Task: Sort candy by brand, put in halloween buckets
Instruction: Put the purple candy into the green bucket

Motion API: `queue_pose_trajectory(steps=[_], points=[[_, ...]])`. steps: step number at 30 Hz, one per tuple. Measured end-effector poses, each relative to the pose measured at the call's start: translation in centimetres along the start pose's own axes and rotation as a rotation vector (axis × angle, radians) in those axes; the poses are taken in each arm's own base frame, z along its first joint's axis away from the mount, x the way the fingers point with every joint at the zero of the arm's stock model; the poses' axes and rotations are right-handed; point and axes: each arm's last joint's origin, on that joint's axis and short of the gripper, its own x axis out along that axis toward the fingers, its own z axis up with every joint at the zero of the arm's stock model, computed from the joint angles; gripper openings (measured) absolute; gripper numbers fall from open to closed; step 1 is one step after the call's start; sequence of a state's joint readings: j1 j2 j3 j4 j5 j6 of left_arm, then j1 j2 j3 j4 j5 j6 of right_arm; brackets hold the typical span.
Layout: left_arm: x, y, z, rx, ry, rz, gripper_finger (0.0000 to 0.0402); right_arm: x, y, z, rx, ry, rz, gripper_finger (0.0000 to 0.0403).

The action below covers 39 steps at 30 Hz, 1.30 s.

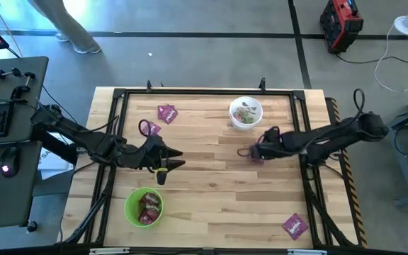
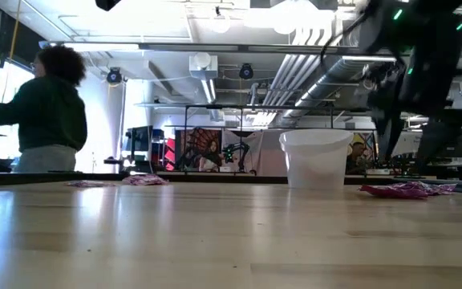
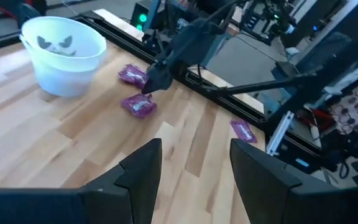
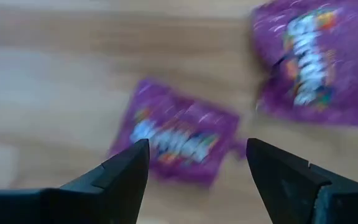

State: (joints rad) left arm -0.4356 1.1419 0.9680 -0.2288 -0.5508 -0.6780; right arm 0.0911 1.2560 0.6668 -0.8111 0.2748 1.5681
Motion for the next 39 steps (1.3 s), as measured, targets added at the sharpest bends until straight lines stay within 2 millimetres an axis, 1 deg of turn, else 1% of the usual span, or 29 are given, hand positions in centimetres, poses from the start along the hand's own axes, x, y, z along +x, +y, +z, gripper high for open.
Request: queue_pose_trajectory(steps=[2, 5, 9, 13, 17, 20, 23, 27, 29, 30, 32, 35, 39], points=[[0.1, 0.2, 0.1, -0.002, -0.011, 0.016, 0.0182, 0.6, -0.1, 0.9, 0.015, 0.020, -0.007, 0.0263], [0.5, 0.8, 0.5, 0.012, -0.022, 0.051, 0.0182, 1.1, 0.6, 1.6, 0.014, 0.029, 0.055, 0.0263], [1.3, 2.3, 1.5, 0.085, -0.032, 0.104, 0.0182, 2.1, 0.7, 1.8, 0.054, 0.061, 0.006, 0.0263], [2.2, 3.8, 2.6, 0.104, 0.012, 0.068, 0.0182, 3.5, 1.3, 1.4, 0.091, 0.116, -0.024, 0.0263], [2.7, 5.4, 3.5, 0.141, 0.029, 0.073, 0.0182, 4.9, 1.8, 1.5, 0.127, 0.101, -0.050, 0.0260], [3.0, 6.5, 4.1, 0.169, 0.040, 0.067, 0.0182, 5.4, 2.0, 1.4, 0.116, 0.093, -0.061, 0.0231], [3.2, 7.3, 4.5, 0.146, 0.046, 0.064, 0.0182, 5.5, 2.0, 1.3, 0.083, 0.083, -0.059, 0.0168], [3.3, 7.7, 4.9, 0.132, 0.034, 0.073, 0.0182, 5.1, 2.3, 1.4, -0.030, 0.087, -0.002, 0.0061], [3.3, 7.8, 5.1, 0.124, 0.018, 0.072, 0.0182, 4.5, 2.4, 1.4, -0.106, 0.087, 0.053, 0.0022], [3.4, 7.8, 5.2, 0.109, 0.007, 0.070, 0.0182, 4.2, 2.5, 1.5, -0.146, 0.084, 0.079, 0.0015], [3.4, 7.9, 5.5, 0.068, -0.025, 0.071, 0.0181, 3.3, 2.6, 1.7, -0.217, 0.060, 0.152, 0.0021], [3.4, 7.9, 6.2, -0.001, -0.110, 0.101, 0.0181, 1.6, 3.6, 2.3, -0.307, -0.015, 0.319, 0.0029], [3.2, 7.9, 7.3, -0.071, -0.244, 0.135, 0.0181, -0.1, 5.2, 2.8, -0.426, -0.086, 0.561, 0.0014]])
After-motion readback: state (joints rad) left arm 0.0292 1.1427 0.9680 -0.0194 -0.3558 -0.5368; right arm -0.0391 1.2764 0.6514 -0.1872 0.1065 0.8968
